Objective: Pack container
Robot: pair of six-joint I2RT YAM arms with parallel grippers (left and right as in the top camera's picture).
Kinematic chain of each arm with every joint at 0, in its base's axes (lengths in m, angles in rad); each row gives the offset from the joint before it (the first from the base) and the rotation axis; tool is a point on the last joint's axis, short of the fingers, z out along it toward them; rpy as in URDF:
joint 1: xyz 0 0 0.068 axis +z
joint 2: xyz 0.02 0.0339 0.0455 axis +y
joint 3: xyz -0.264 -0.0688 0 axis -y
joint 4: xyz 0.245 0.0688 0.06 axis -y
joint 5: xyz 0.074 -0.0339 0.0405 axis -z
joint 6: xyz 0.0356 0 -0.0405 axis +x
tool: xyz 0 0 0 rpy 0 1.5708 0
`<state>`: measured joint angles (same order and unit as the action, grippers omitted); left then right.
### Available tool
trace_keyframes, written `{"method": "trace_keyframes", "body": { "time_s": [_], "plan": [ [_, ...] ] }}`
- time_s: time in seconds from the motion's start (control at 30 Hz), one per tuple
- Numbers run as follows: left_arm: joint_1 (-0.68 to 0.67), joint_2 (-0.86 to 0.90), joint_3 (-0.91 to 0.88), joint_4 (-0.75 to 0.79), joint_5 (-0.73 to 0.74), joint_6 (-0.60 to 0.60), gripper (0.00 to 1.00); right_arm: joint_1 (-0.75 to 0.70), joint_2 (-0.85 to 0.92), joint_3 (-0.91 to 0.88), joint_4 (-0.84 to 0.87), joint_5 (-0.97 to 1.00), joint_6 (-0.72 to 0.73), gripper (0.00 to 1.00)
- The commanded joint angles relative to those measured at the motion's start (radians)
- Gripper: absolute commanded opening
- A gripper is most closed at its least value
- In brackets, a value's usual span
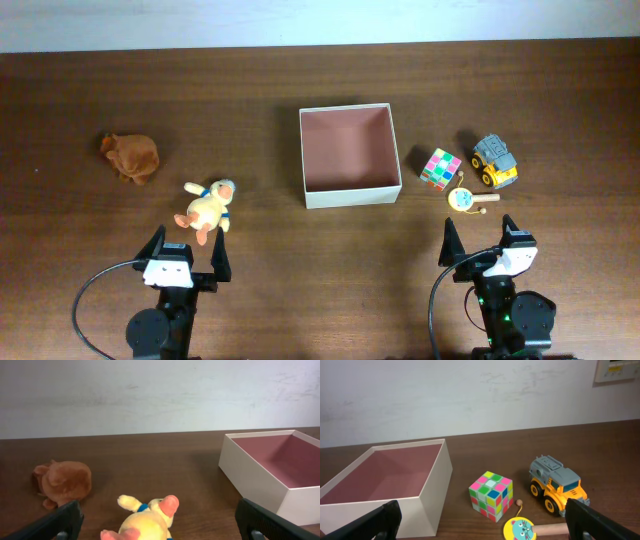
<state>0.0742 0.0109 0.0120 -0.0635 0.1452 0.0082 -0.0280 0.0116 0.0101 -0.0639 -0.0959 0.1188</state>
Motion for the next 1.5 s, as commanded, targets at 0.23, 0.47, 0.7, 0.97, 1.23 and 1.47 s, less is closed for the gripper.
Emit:
{"method": "trace_keyframes", "body": {
  "time_s": [0.23,0.47,0.7,0.97,1.23,1.47],
  "plan": [
    [-0.004,-0.006,-0.003,-0.005,-0.008,0.015,0.99,0.008,-0.008,-0.005,-0.008,-0.001,-0.009,0.99],
    [-0.004,-0.006,-0.003,-0.005,-0.008,0.015,0.99,0.008,-0.008,-0.005,-0.008,-0.001,-0.009,0.99],
    [-0.004,-0.006,-0.003,-0.005,-0.008,0.015,0.99,0.008,-0.008,-0.005,-0.008,-0.001,-0.009,0.99],
    [-0.004,-0.006,-0.003,-0.005,-0.008,0.015,0.99,0.008,-0.008,-0.005,-0.008,-0.001,-0.009,0.99],
    [-0.004,-0.006,-0.003,-0.005,-0.008,0.015,0.99,0.008,-0.008,-0.005,-0.007,-0.002,-0.009,0.99],
    [-0.004,-0.006,-0.003,-0.005,-0.008,0.015,0.99,0.008,-0.008,-0.005,0.060,0.103,-0.008,0.99]
  ]
}}
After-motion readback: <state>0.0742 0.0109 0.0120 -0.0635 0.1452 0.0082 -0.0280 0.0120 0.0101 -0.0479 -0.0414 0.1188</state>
